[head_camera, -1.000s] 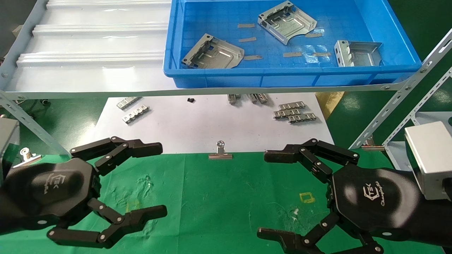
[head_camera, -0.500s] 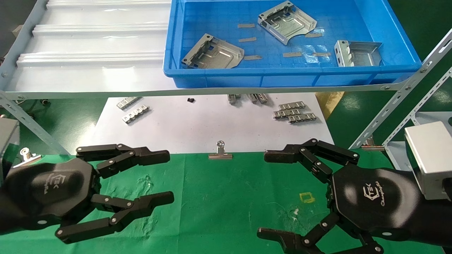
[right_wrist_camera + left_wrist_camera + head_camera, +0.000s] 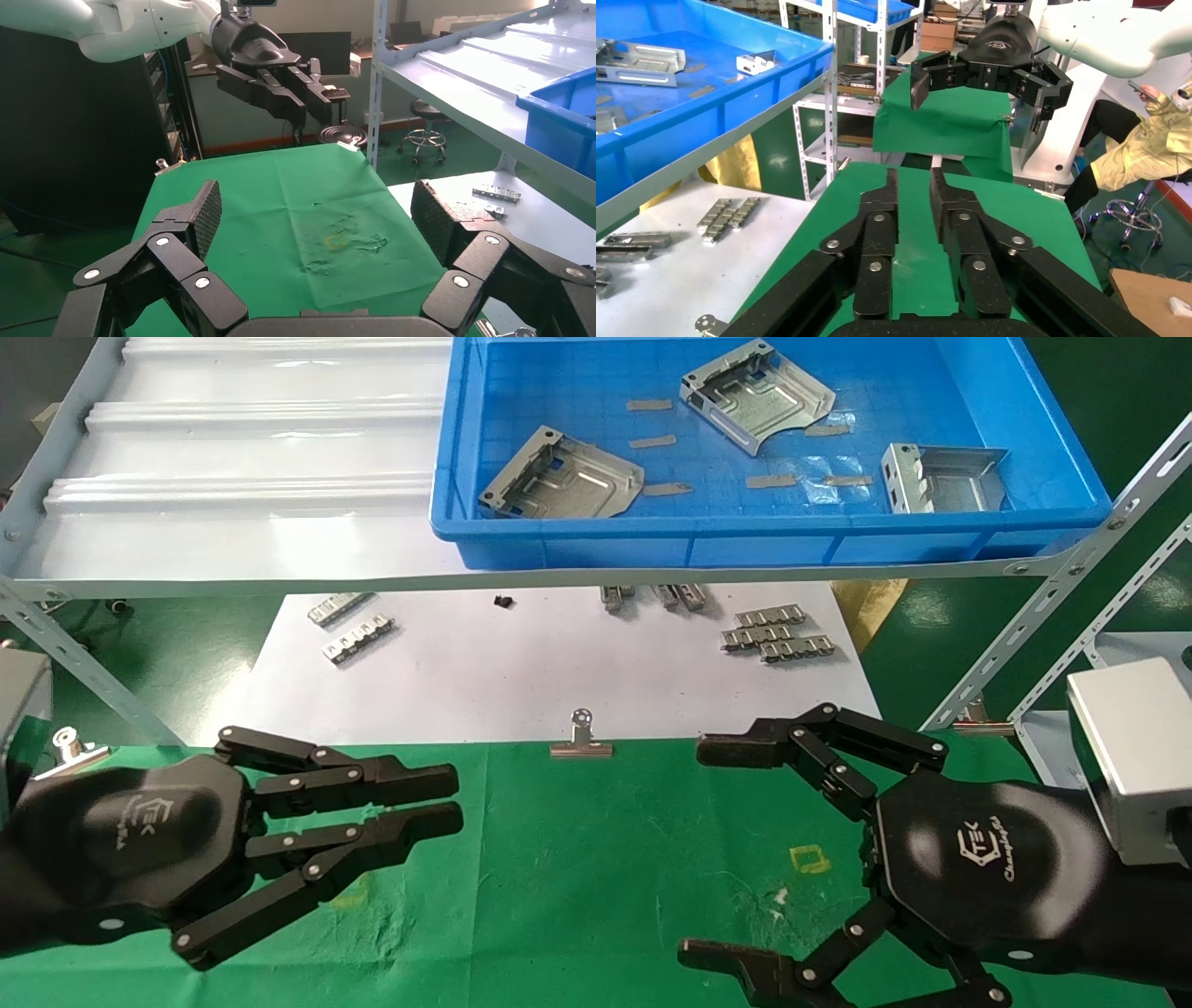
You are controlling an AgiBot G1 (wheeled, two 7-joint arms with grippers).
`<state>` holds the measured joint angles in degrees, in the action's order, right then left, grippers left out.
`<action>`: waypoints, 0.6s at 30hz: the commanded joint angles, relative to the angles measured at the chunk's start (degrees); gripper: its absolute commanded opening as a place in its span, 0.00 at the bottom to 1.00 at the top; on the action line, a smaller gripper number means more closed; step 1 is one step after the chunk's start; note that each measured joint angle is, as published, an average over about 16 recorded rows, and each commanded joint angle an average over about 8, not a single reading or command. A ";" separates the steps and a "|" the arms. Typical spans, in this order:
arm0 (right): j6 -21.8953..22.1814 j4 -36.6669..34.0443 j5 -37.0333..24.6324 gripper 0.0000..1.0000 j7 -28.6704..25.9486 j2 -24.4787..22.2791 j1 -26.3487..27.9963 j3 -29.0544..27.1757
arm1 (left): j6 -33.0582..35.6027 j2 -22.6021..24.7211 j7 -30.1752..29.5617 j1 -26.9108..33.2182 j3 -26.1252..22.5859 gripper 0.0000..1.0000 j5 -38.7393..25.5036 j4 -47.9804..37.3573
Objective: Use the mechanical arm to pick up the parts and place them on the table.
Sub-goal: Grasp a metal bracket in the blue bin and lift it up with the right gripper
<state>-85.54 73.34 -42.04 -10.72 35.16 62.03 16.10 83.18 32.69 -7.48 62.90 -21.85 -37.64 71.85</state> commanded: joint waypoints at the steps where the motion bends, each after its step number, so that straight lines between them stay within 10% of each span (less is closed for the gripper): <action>1: -0.12 0.00 0.15 1.00 0.04 -0.04 -0.27 -0.01 | 0.00 0.00 0.00 0.00 0.00 0.00 0.00 0.00; 7: 2.40 -0.81 -2.86 1.00 -1.35 1.34 5.03 0.61 | 0.00 0.00 0.00 0.00 0.00 0.00 0.00 0.00; 18: 17.12 -17.71 -25.07 1.00 -8.78 14.07 31.36 9.09 | 0.00 0.00 0.00 0.00 0.00 0.00 0.00 -0.01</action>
<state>-68.93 55.04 -67.16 -18.59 49.62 92.95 25.48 83.18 32.69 -7.47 62.90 -21.85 -37.64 71.85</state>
